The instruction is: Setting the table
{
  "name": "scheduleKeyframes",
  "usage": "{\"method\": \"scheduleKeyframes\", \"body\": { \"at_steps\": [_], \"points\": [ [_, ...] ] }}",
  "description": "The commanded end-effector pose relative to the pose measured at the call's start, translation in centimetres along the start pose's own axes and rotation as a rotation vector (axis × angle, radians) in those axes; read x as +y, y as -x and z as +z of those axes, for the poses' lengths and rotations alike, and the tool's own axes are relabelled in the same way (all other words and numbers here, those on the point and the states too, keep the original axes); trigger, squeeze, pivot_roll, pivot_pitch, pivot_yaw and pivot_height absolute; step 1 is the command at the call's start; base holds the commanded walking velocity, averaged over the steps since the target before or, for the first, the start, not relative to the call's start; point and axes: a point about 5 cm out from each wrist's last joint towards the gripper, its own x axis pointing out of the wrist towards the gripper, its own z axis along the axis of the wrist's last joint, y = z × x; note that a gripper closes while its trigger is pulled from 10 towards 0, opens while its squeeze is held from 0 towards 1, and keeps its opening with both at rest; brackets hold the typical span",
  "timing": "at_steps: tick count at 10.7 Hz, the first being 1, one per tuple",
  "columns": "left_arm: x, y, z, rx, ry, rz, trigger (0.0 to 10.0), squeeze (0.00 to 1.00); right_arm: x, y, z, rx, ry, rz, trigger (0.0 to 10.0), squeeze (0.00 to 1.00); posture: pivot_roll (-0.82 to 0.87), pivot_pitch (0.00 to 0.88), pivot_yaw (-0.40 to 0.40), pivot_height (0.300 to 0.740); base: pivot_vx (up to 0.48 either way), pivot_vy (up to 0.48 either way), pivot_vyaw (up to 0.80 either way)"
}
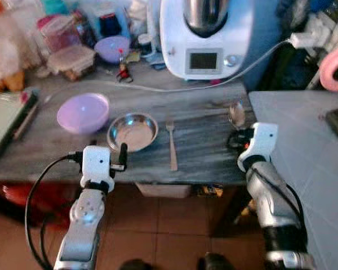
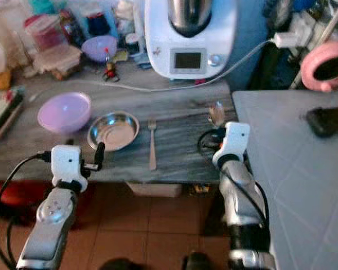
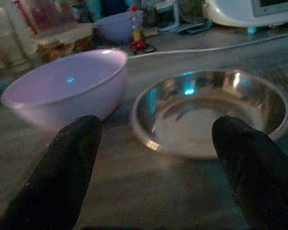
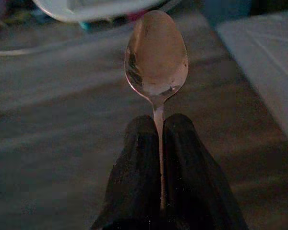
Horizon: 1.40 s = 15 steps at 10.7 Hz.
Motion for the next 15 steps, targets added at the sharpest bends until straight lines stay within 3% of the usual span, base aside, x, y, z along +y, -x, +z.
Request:
{"method": "scheduleKeyframes", "body": {
  "at_steps": [1, 3, 7, 13, 15],
  "points": [
    [0.7, 0.2, 0.2, 0.0, -0.014, 0.013, 10.0, 0.0, 0.8, -0.2, 0.2, -0.001, -0.028, 0.014, 0.0, 0.0, -0.01, 0.055, 0.064, 0.74, 0.0, 0.0, 0.0],
    [1.0, 1.2, 0.1, 0.02, -0.025, 0.005, 10.0, 0.0, 3.4, -1.3, -0.2, 0.054, -0.04, 0.048, 0.0, 0.0, 0.02, 0.095, 0.071, 0.74, 0.0, 0.0, 0.0],
    [0.9, 1.7, 0.2, 0.038, -0.019, -0.003, 10.0, 0.0, 7.1, -1.8, -0.9, 0.143, -0.073, 0.09, 0.0, 0.0, 0.02, 0.111, 0.064, 0.74, 0.0, 0.0, 0.0],
    [0.2, 1.6, 0.2, 0.051, 0.002, -0.025, 10.0, 0.0, 10.9, -2.5, -0.1, 0.161, -0.086, 0.167, 0.0, 0.0, 0.01, 0.115, 0.052, 0.74, 0.0, 0.0, 0.0],
    [0.1, 1.6, 0.1, 0.051, 0.005, -0.026, 10.0, 0.0, 10.7, -2.0, -0.7, 0.201, -0.062, 0.148, 0.0, 0.0, 0.0, 0.113, 0.047, 0.74, 0.0, 0.0, 0.0]
  ]
}}
